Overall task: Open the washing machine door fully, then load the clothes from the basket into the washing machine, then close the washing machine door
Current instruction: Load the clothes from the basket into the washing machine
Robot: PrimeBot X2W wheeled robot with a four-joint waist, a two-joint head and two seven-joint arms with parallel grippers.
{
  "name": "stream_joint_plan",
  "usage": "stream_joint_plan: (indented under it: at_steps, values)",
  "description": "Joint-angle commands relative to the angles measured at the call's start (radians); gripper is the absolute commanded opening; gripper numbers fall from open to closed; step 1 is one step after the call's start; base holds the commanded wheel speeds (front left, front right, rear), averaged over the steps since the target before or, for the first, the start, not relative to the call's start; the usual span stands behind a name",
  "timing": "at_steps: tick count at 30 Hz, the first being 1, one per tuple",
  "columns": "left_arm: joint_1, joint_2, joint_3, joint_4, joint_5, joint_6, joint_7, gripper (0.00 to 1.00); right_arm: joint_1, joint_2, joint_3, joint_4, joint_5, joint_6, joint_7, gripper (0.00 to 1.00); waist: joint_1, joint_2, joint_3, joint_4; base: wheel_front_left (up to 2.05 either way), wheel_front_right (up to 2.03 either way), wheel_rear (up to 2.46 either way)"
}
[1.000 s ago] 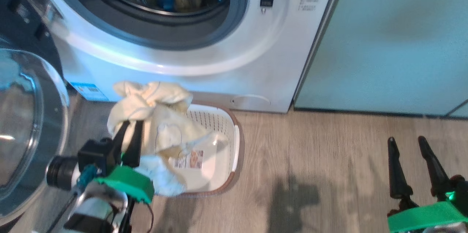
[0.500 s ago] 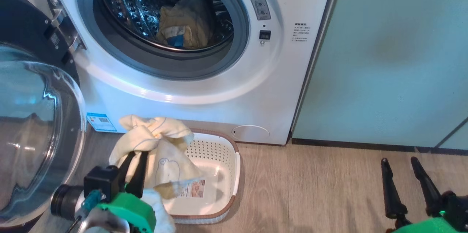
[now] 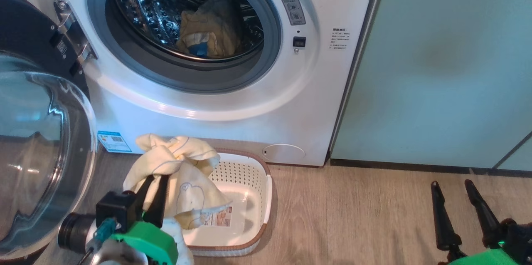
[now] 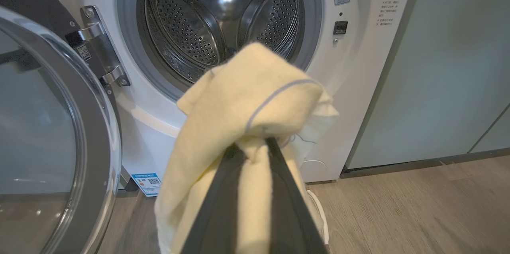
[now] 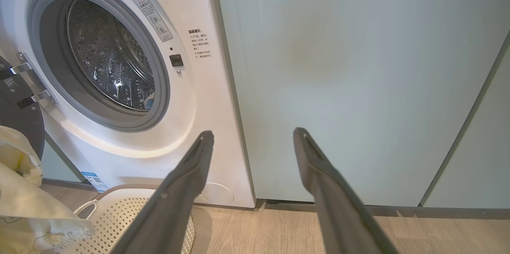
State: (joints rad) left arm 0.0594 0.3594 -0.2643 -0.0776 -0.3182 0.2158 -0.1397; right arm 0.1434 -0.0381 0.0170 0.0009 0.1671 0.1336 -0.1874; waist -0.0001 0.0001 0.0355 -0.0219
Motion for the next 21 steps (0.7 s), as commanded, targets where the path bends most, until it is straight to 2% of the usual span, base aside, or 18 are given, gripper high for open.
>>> stream_joint_plan:
  at_steps: [1, 12, 21]
  values:
    - [-0.041, 0.024, 0.038, -0.036, -0.009, 0.009, -0.003, 0.00, -0.012, -0.012, 0.025, -0.037, -0.002, -0.003, 0.001, 1.00, 0.0001, -0.0001, 0.002, 0.000, 0.00, 0.00, 0.00]
    - [-0.061, 0.013, 0.031, -0.032, -0.019, 0.009, -0.018, 0.00, -0.016, -0.012, 0.025, -0.041, -0.001, -0.003, -0.001, 1.00, 0.0001, -0.0001, 0.020, 0.005, 0.00, 0.00, 0.00]
    - [-0.143, -0.001, 0.025, 0.030, -0.040, -0.013, -0.026, 0.00, -0.036, -0.012, 0.030, -0.044, 0.000, -0.003, -0.005, 1.00, 0.0001, -0.0001, 0.069, -0.005, 0.00, 0.00, 0.00]
